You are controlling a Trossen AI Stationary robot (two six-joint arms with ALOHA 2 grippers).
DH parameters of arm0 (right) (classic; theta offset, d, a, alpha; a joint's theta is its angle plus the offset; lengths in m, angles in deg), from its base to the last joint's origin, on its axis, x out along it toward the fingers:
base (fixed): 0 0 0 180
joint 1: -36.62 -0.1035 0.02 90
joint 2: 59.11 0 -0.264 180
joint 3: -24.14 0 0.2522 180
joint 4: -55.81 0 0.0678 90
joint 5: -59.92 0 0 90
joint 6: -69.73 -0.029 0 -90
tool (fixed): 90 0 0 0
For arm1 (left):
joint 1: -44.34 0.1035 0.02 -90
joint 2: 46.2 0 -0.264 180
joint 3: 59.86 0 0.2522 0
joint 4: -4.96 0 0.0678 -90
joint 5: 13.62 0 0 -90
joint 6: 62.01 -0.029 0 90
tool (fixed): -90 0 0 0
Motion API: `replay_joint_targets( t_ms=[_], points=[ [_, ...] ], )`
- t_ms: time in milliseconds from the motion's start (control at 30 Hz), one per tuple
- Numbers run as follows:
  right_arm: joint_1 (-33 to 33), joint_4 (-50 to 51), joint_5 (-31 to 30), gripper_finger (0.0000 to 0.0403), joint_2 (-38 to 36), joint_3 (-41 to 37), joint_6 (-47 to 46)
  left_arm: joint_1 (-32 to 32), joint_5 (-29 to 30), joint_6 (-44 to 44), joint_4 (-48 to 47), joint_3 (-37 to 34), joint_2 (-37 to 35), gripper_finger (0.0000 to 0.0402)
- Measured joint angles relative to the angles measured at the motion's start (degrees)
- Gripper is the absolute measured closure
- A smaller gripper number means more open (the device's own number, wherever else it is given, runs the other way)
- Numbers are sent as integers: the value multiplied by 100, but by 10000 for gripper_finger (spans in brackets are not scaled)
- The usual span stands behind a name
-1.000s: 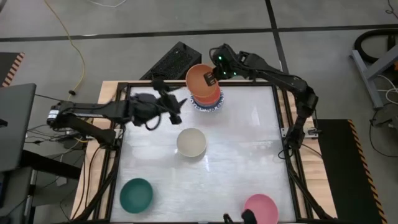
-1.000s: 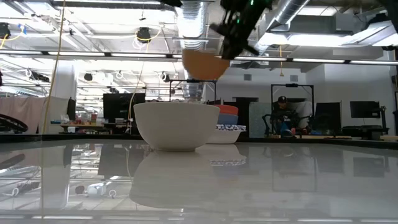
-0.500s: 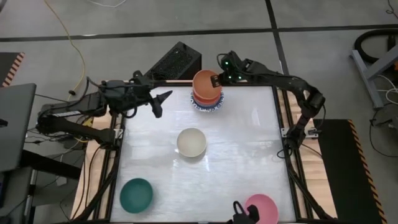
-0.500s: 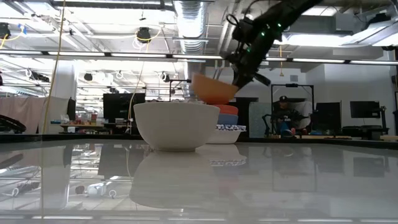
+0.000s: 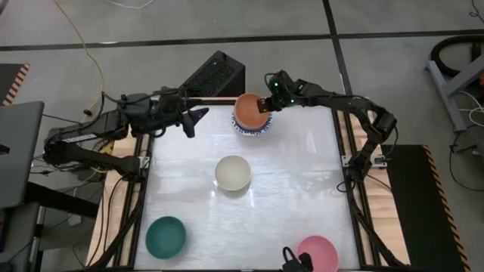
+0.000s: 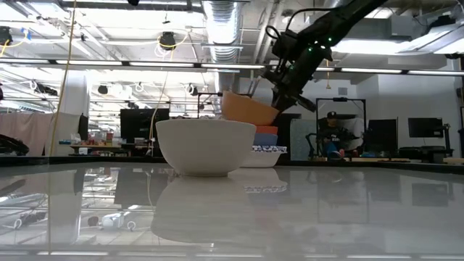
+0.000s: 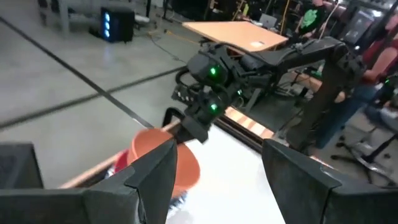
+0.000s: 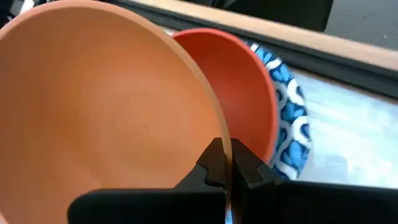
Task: Nest bowls inside each other
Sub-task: Stack the light orange bowl on top of the orange bowl
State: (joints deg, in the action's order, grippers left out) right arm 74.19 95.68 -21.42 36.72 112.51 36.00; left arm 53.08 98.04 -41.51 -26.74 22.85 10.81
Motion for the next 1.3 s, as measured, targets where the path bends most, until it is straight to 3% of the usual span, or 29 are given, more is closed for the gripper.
replay_joint_targets(
  t_ms=[367,967,1300],
  points=[
    [78,401,-35,395,0,2,17,47,-149,722,-276,0,-37,177],
    [43,494,22,378,0,7,-58,47,-184,784,-373,0,-37,177],
    [46,492,26,277,0,9,-78,47,-182,745,-378,0,-37,177]
  ],
)
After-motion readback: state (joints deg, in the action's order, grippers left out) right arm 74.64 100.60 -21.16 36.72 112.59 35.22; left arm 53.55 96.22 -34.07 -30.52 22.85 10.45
